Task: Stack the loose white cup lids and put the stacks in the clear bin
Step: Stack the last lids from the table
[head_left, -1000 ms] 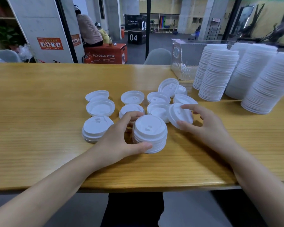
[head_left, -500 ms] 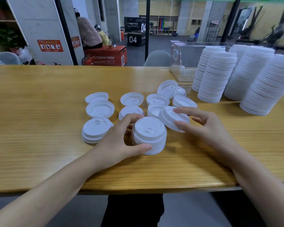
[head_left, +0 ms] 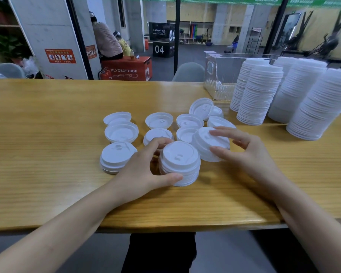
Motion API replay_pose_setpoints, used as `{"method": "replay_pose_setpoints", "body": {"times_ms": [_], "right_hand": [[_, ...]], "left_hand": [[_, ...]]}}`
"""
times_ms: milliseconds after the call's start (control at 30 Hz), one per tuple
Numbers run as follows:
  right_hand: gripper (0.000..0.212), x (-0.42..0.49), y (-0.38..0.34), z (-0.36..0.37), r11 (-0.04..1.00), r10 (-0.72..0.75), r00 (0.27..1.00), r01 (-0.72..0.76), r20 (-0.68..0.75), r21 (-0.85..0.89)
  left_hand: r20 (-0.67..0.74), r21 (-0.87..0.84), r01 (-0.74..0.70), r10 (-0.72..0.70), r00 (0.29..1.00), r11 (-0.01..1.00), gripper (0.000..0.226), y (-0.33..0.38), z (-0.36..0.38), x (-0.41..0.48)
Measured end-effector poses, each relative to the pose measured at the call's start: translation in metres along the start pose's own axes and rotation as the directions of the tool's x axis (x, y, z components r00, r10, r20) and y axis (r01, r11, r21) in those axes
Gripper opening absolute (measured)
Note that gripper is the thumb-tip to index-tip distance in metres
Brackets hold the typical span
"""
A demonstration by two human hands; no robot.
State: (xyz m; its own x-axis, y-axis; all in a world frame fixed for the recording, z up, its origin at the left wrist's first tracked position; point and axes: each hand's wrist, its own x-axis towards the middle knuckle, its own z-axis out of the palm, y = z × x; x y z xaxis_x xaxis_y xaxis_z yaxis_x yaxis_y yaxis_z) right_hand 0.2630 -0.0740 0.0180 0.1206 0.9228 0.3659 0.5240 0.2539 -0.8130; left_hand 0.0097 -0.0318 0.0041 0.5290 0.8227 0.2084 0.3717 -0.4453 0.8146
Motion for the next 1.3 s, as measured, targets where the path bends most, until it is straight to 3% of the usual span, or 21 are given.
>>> {"method": "replay_pose_setpoints", "body": {"times_ms": [167, 300, 467, 633, 967, 1067, 1200, 1300], "right_hand": [[0.030, 0.001, 0.002, 0.001, 0.999, 0.027, 1.000, -0.027, -0.014, 0.020], [0.034, 0.003, -0.003, 0.001, 1.000, -0.026, 0.996, 0.025, -0.088, -0.019], [0.039, -0.001, -0.025, 0.017, 0.980, -0.188, 0.969, 0.196, 0.159, -0.035], [0.043, 0.004, -0.026, 0.031, 0.972, -0.188, 0.946, 0.217, 0.263, -0.086], [0.048, 0.003, -0.018, 0.035, 0.958, -0.231, 0.939, 0.265, 0.254, -0.110], [0.052, 0.005, -0.018, 0.020, 0.956, -0.262, 0.949, 0.280, 0.174, -0.090], [0.055, 0.003, 0.000, 0.005, 0.965, -0.202, 0.979, 0.204, 0.030, -0.162], [0.064, -0.002, 0.013, 0.006, 0.961, -0.125, 0.992, 0.126, 0.018, -0.244]], "left_hand": [[-0.003, 0.006, -0.006, 0.006, 1.000, 1.000, 0.066, -0.002, 0.000, 0.001], [-0.007, 0.010, -0.011, 0.011, 1.000, 1.000, 0.082, -0.004, 0.001, 0.002], [-0.036, -0.025, -0.029, 0.028, 0.999, 0.999, 0.100, -0.002, 0.002, 0.001], [-0.057, -0.033, -0.056, 0.054, 0.997, 0.998, 0.096, -0.003, 0.002, 0.000], [-0.060, -0.033, -0.075, 0.073, 0.996, 0.997, 0.086, -0.002, 0.001, -0.002], [-0.067, -0.029, -0.071, 0.069, 0.995, 0.997, 0.084, -0.002, 0.001, -0.002], [-0.068, -0.019, -0.065, 0.064, 0.996, 0.998, 0.082, -0.003, 0.001, -0.002], [-0.067, -0.017, -0.063, 0.062, 0.996, 0.998, 0.078, -0.002, 0.000, -0.001]]}}
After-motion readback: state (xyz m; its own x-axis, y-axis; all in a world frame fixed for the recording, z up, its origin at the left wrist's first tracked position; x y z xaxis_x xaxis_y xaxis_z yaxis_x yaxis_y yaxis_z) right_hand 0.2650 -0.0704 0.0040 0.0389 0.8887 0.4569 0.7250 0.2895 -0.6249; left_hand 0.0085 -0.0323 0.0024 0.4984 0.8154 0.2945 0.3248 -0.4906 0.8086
